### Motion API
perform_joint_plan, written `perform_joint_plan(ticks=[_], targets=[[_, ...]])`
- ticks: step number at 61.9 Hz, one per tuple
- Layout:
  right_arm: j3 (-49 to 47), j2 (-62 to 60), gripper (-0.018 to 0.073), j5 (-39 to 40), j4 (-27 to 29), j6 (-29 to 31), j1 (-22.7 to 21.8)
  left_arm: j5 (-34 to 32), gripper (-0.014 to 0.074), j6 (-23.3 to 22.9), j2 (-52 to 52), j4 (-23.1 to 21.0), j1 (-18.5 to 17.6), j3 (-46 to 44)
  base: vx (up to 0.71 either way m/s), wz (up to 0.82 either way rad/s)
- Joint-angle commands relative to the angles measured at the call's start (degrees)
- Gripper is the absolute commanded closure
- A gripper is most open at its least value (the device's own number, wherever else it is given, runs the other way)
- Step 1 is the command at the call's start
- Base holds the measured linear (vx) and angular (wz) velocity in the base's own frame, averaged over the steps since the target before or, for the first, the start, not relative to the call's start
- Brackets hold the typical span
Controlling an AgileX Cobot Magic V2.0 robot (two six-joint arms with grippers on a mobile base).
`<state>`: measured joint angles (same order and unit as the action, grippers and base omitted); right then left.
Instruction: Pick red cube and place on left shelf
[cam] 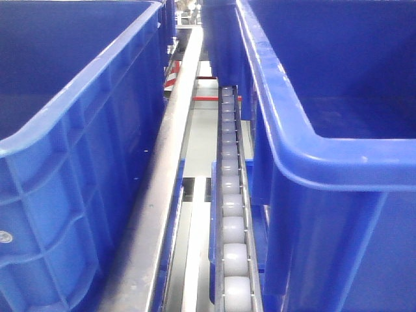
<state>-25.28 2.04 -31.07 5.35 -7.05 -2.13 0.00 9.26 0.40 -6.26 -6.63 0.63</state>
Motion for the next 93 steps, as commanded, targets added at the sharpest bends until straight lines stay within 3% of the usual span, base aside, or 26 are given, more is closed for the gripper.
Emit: perform_joint_plan(ticks=[1, 29, 48, 69, 93], targets=[[-1.2, 0.75, 0.0512, 4.64, -0.07, 0.32, 0.02, -4.8, 0.0491, -0.1, -0.46, -0.49, -0.23, 1.26, 0.08, 0.45], [-0.15, 0.66, 0.0512, 4.98, -0.54, 0.32, 0.02, -4.8, 0.0491, -0.1, -0.46, -0.49, -0.23, 1.26, 0.01, 0.04], [16.03, 0.06, 0.0512, 17.21, 0.22, 0.32, 0.02, -4.8, 0.0491, -0.1, -0.46, -0.49, -0.23, 1.26, 0.0, 0.0], [25.69, -3.7, 0.0512, 26.03, 0.37, 0.32, 0.02, -4.8, 0.0491, -0.1, -0.46, -0.49, -0.23, 1.26, 0.0, 0.0], [25.54, -3.65, 0.0512, 25.24, -1.43, 0.39, 0.09, -4.8, 0.0491, -0.1, -0.46, -0.49, -0.23, 1.26, 0.0, 0.0]])
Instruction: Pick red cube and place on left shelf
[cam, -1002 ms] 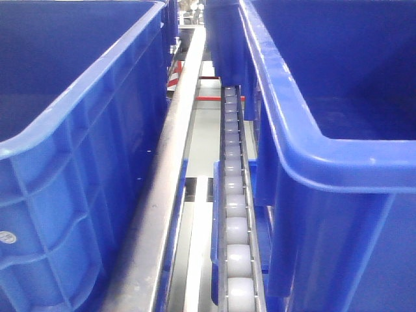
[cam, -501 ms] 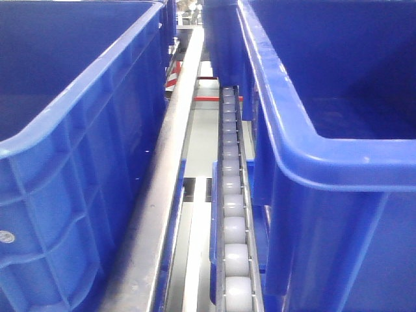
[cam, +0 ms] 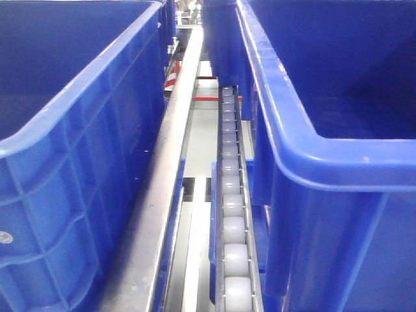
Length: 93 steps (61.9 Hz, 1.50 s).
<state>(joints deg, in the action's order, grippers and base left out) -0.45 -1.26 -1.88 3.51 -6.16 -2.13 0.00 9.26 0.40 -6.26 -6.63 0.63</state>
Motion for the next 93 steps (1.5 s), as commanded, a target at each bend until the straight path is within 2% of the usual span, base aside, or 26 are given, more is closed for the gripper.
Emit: perform_joint_plan(ticks=[1, 14, 25, 33, 93], targets=[[0.71, -0.34, 0.0512, -3.95, 0.41, -0.5, 0.09, -4.8, 0.0491, -0.1, -0.46, -0.49, -0.23, 1.26, 0.0, 0.0], [0.71, -0.35, 0.0512, -2.14, 0.0, -0.55, 0.09, -4.8, 0.0491, -0.1, -0.46, -0.49, -0.23, 1.26, 0.0, 0.0], [0.71, -0.35, 0.0512, 2.25, -5.83, -1.98, 0.09, -4.8, 0.0491, -0.1, -0.46, -0.49, -0.23, 1.26, 0.0, 0.0], [0.71, -0.35, 0.0512, 4.24, -7.95, -2.5, 0.09, -4.8, 0.0491, -0.1, -0.46, -0.49, -0.23, 1.26, 0.0, 0.0], [0.71, -0.35, 0.0512, 4.17, -8.33, -2.5, -0.04, -4.8, 0.0491, -0.1, -0.46, -0.49, -0.23, 1.26, 0.0, 0.0]])
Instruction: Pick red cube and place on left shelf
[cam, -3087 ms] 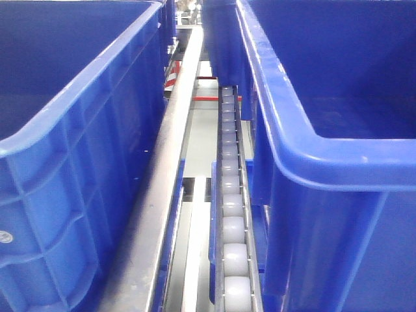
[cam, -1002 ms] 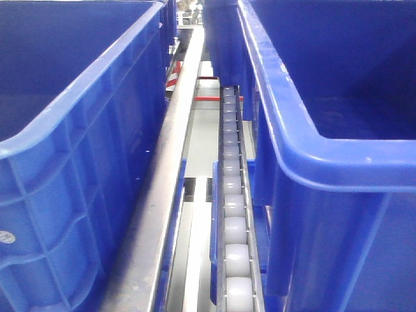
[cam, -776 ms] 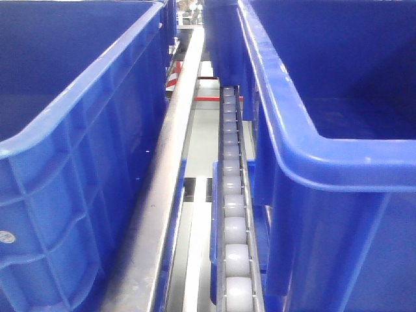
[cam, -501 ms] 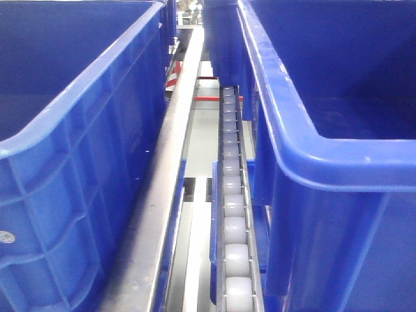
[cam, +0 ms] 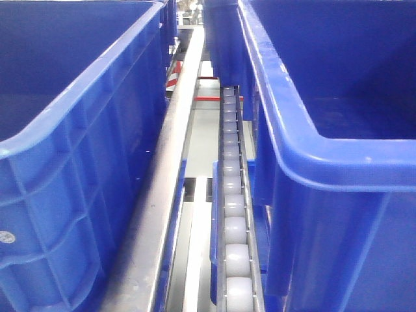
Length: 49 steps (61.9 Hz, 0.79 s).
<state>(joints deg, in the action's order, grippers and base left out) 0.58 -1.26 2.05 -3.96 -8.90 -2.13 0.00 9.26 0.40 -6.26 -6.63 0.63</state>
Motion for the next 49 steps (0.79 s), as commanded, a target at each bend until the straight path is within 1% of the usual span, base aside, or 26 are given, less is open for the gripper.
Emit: perform_joint_plan(ticks=[1, 13, 18, 49], targets=[[-0.31, -0.35, 0.0512, 0.25, -0.87, 0.23, -0.04, -4.8, 0.0491, -0.1, -0.46, -0.49, -0.23, 1.26, 0.0, 0.0], [-0.31, -0.35, 0.0512, 0.25, -0.87, 0.23, -0.04, -4.8, 0.0491, -0.1, -0.46, -0.49, -0.23, 1.26, 0.0, 0.0], [-0.31, -0.35, 0.0512, 0.25, -0.87, 0.23, -0.04, -4.8, 0.0491, -0.1, -0.46, -0.49, -0.23, 1.26, -0.04, -0.25], [-0.31, -0.35, 0.0512, 0.25, -0.87, 0.23, -0.04, -4.8, 0.0491, -0.1, -0.46, -0.49, -0.23, 1.26, 0.0, 0.0]])
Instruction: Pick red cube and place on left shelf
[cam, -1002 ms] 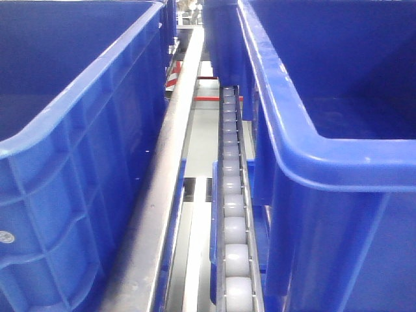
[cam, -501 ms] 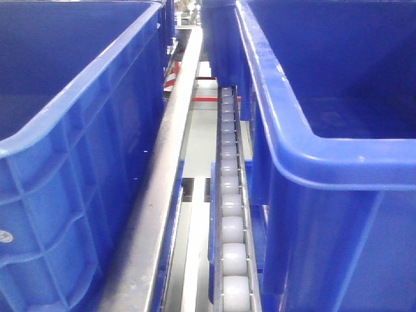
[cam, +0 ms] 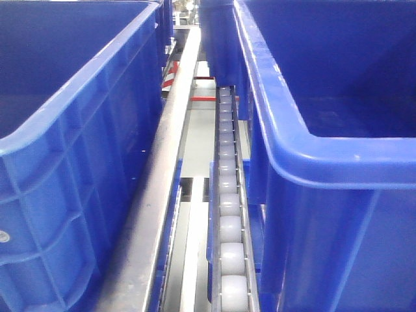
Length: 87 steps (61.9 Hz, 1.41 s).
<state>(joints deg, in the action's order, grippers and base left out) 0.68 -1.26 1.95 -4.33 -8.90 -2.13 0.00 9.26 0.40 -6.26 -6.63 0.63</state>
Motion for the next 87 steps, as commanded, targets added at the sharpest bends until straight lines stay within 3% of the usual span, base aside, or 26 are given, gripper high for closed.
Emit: perform_joint_plan(ticks=[1, 87], targets=[[-0.41, -0.35, 0.0512, 0.35, -0.49, 0.23, -0.04, -4.8, 0.0491, -0.1, -0.46, -0.49, -0.23, 1.26, 0.0, 0.0], [-0.41, -0.35, 0.0512, 0.35, -0.49, 0.23, -0.04, -4.8, 0.0491, -0.1, -0.46, -0.49, -0.23, 1.26, 0.0, 0.0]])
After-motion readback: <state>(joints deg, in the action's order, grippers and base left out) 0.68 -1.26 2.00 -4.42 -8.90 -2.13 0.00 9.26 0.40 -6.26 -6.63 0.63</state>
